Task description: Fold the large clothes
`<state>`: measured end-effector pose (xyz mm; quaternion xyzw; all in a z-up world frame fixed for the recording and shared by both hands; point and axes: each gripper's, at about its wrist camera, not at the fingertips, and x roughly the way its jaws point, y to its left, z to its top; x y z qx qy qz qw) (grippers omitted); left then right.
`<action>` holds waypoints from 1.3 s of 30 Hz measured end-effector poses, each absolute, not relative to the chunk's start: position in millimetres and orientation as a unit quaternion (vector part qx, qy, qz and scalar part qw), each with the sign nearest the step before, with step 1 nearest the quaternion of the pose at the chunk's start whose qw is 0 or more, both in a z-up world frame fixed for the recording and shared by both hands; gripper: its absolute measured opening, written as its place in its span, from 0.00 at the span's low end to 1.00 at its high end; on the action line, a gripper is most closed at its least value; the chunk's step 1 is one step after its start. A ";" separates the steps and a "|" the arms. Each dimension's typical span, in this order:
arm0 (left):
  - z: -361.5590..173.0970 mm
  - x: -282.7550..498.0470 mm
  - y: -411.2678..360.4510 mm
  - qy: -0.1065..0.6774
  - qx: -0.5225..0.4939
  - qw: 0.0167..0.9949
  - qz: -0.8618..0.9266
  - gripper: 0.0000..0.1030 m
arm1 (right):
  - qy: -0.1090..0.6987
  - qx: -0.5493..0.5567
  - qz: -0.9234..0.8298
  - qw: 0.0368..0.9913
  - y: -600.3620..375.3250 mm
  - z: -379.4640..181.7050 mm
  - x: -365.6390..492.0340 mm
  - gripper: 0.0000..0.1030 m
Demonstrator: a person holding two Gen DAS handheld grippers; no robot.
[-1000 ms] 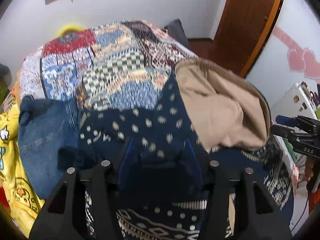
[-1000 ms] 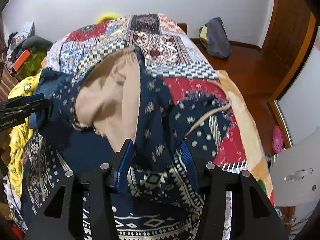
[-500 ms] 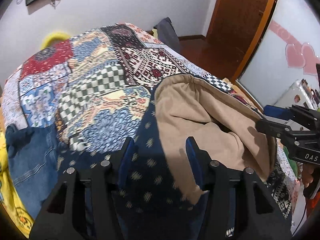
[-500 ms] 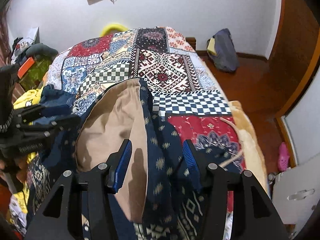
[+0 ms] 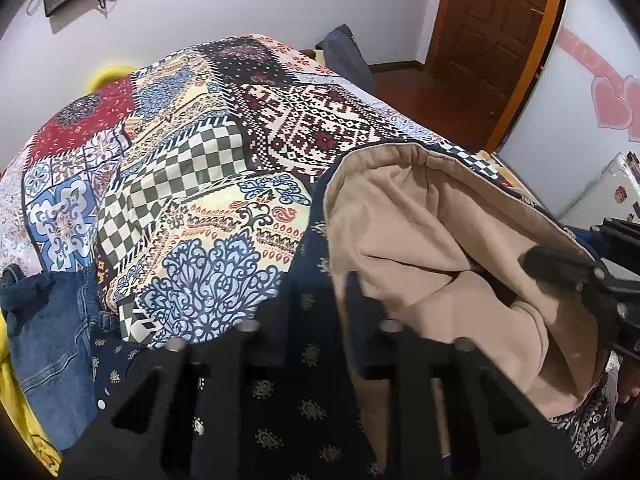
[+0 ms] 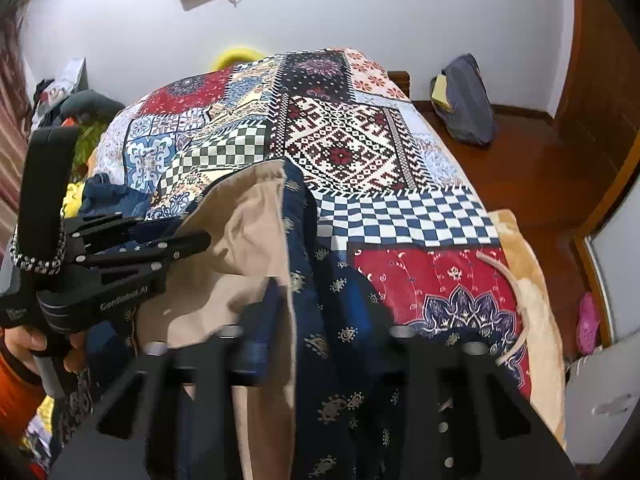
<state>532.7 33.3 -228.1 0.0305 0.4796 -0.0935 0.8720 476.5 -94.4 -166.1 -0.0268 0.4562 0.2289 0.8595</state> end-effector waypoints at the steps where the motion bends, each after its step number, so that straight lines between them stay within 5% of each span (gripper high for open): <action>1: -227.2 532.6 32.8 0.478 0.032 0.872 -0.094 0.11 | 0.456 -0.027 0.232 0.859 -93.8 -165.3 476.6 0.12; 18: -132.6 414.1 49.8 0.420 -0.008 0.890 -0.179 0.07 | 0.443 0.003 0.311 0.841 -119.0 -112.9 396.5 0.08; 39: -230.2 297.5 66.9 0.511 0.018 0.849 -0.134 0.08 | 0.530 -0.052 0.329 0.780 -111.2 -182.4 316.8 0.13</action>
